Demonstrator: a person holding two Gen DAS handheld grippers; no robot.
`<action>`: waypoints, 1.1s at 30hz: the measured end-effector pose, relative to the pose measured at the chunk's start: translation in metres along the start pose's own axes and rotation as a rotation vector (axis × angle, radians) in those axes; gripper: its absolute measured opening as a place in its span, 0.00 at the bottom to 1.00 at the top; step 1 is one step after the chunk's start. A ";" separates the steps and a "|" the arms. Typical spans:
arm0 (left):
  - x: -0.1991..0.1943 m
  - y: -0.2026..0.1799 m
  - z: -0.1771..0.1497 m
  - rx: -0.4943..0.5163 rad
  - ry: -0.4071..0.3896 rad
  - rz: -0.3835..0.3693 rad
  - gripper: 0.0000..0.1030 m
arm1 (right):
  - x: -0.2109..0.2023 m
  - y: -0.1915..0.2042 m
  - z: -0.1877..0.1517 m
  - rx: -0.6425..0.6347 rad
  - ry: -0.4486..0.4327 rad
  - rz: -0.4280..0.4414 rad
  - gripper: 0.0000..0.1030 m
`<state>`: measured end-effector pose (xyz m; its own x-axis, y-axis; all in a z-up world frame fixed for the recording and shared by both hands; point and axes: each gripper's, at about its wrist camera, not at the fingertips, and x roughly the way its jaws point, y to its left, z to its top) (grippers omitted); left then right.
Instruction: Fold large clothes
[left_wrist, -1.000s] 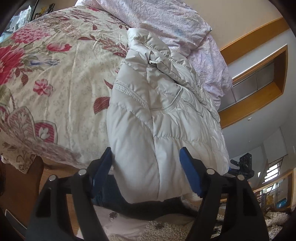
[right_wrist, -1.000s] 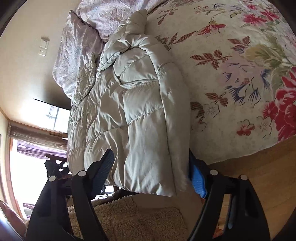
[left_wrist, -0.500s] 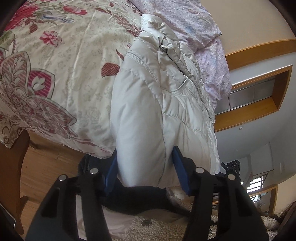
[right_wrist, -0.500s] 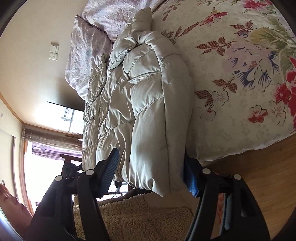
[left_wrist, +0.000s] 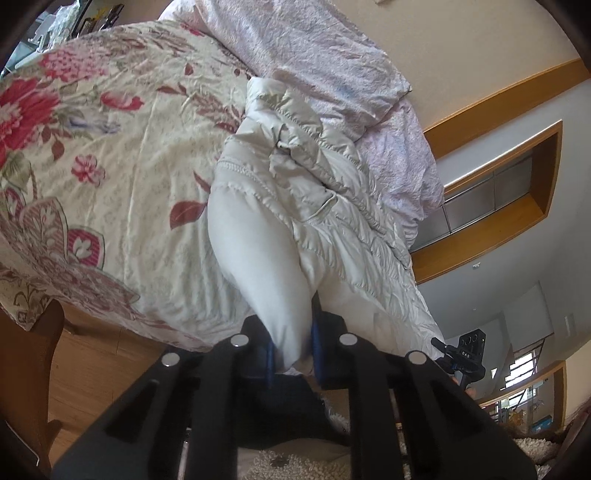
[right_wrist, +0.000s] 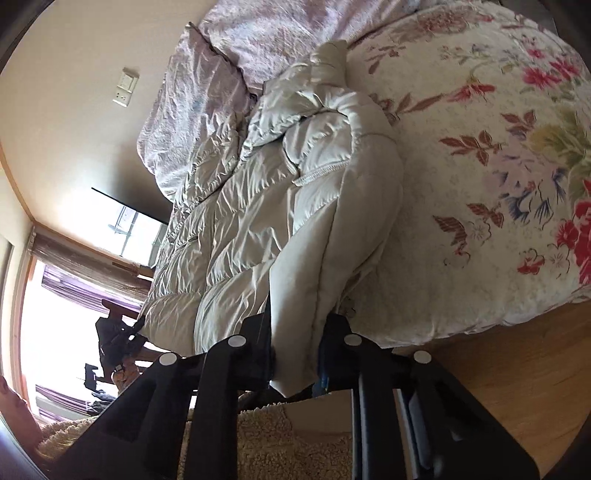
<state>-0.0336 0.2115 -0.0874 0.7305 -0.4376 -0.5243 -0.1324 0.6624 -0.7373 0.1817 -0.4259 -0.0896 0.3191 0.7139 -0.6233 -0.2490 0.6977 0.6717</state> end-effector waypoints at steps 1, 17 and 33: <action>-0.003 -0.004 0.004 0.005 -0.018 -0.002 0.14 | -0.002 0.005 0.001 -0.015 -0.019 -0.004 0.16; -0.006 -0.066 0.118 0.031 -0.357 -0.071 0.14 | -0.035 0.099 0.085 -0.260 -0.577 -0.079 0.15; 0.113 -0.098 0.270 0.122 -0.448 0.136 0.14 | 0.078 0.121 0.233 -0.227 -0.754 -0.356 0.15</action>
<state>0.2427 0.2611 0.0404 0.9324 -0.0548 -0.3573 -0.1866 0.7736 -0.6055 0.3897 -0.2999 0.0367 0.9146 0.2763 -0.2953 -0.1695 0.9249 0.3403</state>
